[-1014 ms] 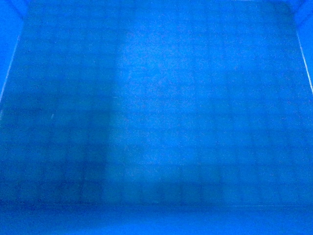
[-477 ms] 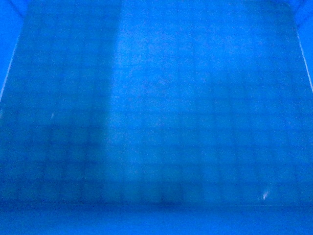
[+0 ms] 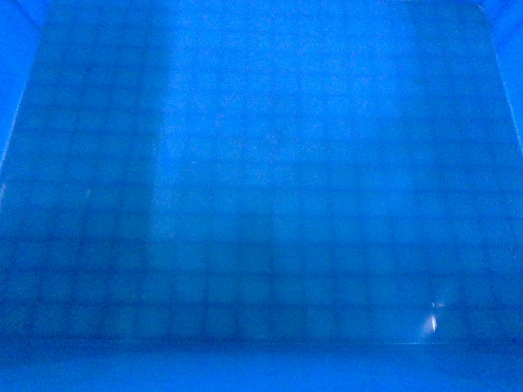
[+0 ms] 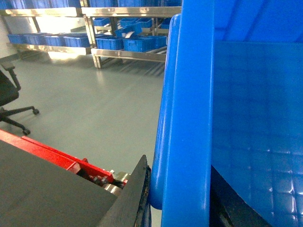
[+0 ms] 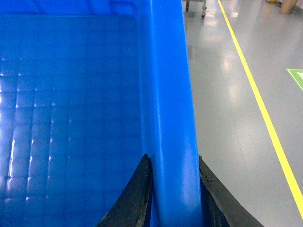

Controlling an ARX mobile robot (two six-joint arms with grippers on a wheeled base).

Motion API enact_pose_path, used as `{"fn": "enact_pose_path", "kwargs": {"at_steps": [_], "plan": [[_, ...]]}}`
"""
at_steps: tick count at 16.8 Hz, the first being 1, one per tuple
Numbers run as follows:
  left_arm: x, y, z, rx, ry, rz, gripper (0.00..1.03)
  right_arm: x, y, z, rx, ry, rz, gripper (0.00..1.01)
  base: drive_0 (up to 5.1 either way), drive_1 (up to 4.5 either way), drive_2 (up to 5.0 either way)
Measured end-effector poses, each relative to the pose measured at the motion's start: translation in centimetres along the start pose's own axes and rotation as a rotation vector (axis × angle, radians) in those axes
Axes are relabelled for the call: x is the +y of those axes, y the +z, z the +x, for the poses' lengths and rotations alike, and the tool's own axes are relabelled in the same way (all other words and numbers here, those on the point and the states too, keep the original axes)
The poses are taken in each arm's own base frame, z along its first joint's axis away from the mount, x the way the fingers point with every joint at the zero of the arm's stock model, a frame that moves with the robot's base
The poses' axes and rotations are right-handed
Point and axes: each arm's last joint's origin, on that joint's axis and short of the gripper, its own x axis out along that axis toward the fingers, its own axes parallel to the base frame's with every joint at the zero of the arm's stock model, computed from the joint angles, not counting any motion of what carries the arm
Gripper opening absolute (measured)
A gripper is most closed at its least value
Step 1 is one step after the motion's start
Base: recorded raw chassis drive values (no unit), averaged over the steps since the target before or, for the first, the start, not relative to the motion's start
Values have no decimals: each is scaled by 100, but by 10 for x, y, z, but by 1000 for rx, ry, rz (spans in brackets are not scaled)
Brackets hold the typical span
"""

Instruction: Place box next to blue box on left shelf

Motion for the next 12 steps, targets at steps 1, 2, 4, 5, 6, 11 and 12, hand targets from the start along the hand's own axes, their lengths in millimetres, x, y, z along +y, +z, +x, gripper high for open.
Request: {"fn": "enact_pose_path", "kwargs": {"at_steps": [1, 2, 4, 5, 6, 11, 12], "plan": [[0, 0, 0, 0, 0, 0, 20, 0, 0, 0, 0, 0, 0, 18, -151, -151, -151], [0, 0, 0, 0, 0, 0, 20, 0, 0, 0, 0, 0, 0, 18, -151, -151, -151], [0, 0, 0, 0, 0, 0, 20, 0, 0, 0, 0, 0, 0, 18, -151, -151, -151], [0, 0, 0, 0, 0, 0, 20, 0, 0, 0, 0, 0, 0, 18, -151, -151, -151], [0, 0, 0, 0, 0, 0, 20, 0, 0, 0, 0, 0, 0, 18, -177, -177, -177], [0, 0, 0, 0, 0, 0, 20, 0, 0, 0, 0, 0, 0, 18, -173, -173, -173], [0, 0, 0, 0, 0, 0, 20, 0, 0, 0, 0, 0, 0, 18, -167, -167, -167]]}}
